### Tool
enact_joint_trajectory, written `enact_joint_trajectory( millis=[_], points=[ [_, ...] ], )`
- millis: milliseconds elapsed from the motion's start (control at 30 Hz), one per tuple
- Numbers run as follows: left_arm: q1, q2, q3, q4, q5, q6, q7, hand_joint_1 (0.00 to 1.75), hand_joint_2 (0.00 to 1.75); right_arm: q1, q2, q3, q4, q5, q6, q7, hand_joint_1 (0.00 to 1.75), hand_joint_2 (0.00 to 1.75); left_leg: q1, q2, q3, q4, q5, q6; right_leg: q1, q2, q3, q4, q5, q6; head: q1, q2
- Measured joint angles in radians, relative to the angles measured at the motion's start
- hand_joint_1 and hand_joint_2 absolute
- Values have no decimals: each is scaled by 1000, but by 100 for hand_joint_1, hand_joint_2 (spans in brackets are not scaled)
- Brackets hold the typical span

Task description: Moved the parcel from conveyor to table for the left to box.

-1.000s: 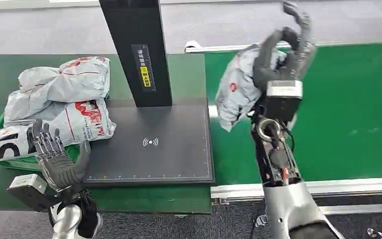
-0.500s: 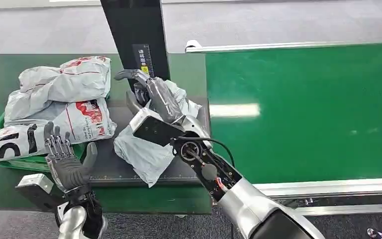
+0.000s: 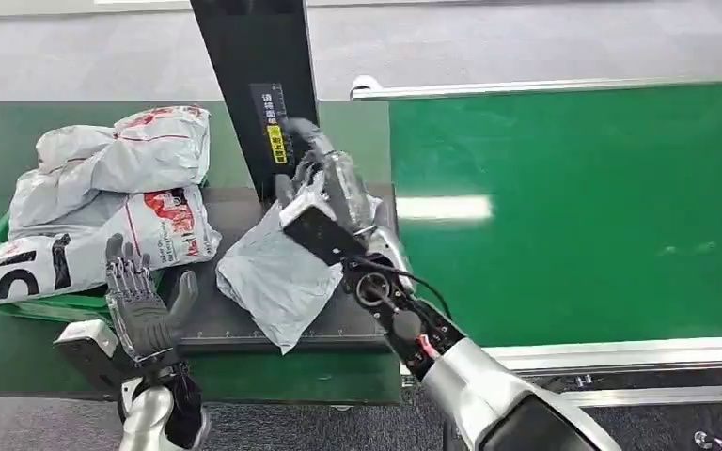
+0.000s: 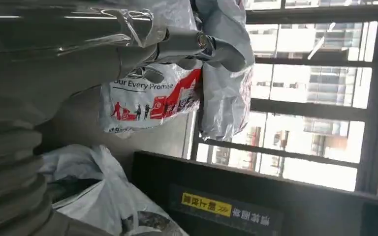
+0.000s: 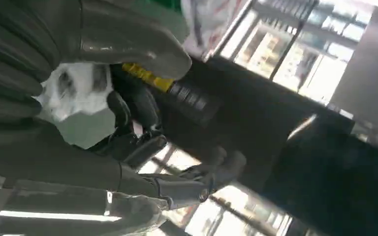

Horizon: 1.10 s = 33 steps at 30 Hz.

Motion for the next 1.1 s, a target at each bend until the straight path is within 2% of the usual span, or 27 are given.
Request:
enact_joint_trajectory(
  millis=[100, 267, 333, 433, 567, 733, 833, 1000, 1100],
  points=[
    [15, 12, -6, 4, -32, -11, 0, 0, 175, 67, -53, -113, -74, 26, 16, -10, 0, 175, 0, 1, 0, 0, 0, 0, 0, 0, 0, 0, 0, 0, 1, 0],
    [48, 35, -27, 10, -103, -18, 13, 0, 175, 261, -156, -302, -258, 7, 38, -45, 0, 175, 0, -3, -1, 0, -1, 0, 0, -2, 0, -1, 0, 1, 0, 0],
    [56, 47, -42, 16, -179, -4, 62, 0, 175, 334, -193, -386, -329, 1, 59, -52, 0, 175, 0, -2, -1, 0, -2, 0, 0, -2, 0, -1, 0, 1, 1, 0],
    [55, 59, -61, 31, -267, 22, 106, 0, 175, 390, -214, -457, -381, 0, 78, -49, 0, 175, 0, 1, 0, 0, -2, 0, 0, 0, -1, -1, 0, 0, 0, 0],
    [21, 66, -83, 105, -468, 117, 199, 0, 175, 499, -231, -546, -453, 51, 139, -20, 0, 175, 0, -2, 1, 0, -2, 0, 0, -2, 1, -1, -1, 1, 0, 0],
    [-83, 69, -120, 226, -706, 237, 314, 0, 175, 591, -230, -569, -487, 111, 206, 4, 0, 175, 0, -2, 1, 0, -2, 0, 0, -2, 1, -1, -1, 1, 0, 0],
    [-169, 66, -159, 333, -919, 334, 440, 0, 175, 632, -215, -574, -508, 149, 228, 19, 0, 175, 0, -1, 1, 0, -2, 0, 0, -2, 1, -1, 0, 1, 0, 0],
    [-294, 37, -217, 479, -1014, 297, 528, 0, 175, 665, -194, -578, -526, 173, 265, 42, 0, 175, 0, -1, 1, 0, -2, 0, 0, -2, 1, -1, 0, 1, 0, 0],
    [-343, 25, -249, 543, -1089, 351, 590, 0, 175, 682, -188, -589, -536, 169, 285, 58, 0, 175, 0, -1, 1, 0, -2, 0, 0, -2, 1, -1, 0, 1, 0, 0]
  ],
)
